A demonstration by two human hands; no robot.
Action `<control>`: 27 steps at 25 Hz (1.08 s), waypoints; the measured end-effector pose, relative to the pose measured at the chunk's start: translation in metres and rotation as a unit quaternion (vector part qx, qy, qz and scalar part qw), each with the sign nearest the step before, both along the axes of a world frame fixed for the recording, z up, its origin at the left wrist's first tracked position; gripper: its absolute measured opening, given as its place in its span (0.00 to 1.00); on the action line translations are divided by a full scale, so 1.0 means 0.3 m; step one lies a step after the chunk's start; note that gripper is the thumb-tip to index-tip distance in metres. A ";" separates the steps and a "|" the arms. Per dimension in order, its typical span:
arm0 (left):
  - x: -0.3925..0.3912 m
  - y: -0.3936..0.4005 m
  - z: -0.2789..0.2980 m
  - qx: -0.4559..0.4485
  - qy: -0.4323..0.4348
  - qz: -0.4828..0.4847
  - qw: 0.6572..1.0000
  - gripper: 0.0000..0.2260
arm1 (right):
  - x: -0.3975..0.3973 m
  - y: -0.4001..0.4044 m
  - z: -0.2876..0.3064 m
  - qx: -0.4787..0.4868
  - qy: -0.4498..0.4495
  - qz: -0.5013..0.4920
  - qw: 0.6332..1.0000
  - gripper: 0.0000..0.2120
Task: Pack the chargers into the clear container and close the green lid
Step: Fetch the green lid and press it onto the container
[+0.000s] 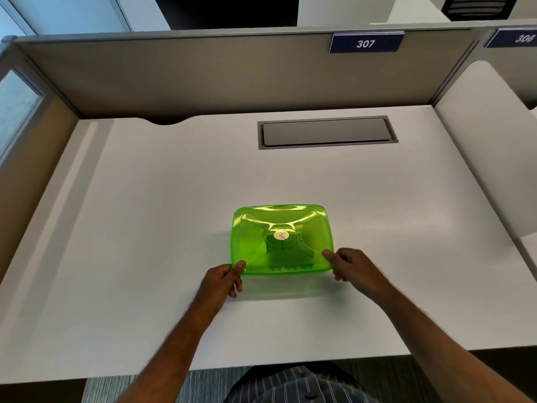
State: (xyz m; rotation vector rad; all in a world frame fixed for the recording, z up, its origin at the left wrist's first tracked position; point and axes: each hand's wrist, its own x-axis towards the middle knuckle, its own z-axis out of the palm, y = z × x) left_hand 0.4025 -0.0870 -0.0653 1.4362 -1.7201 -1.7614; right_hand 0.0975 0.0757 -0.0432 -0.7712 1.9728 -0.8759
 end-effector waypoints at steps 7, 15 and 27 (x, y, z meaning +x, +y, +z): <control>-0.006 0.012 0.000 0.027 0.008 0.030 0.999 0.23 | 0.054 0.032 0.001 -0.037 -0.128 -0.065 0.989 0.22; -0.005 -0.056 0.006 -0.027 0.004 0.021 0.999 0.25 | -0.014 -0.008 0.023 -0.021 -0.094 -0.006 0.995 0.27; -0.229 -0.325 0.069 0.000 -0.014 0.134 0.991 0.12 | -0.114 -0.370 0.047 -0.049 0.005 -0.087 0.995 0.18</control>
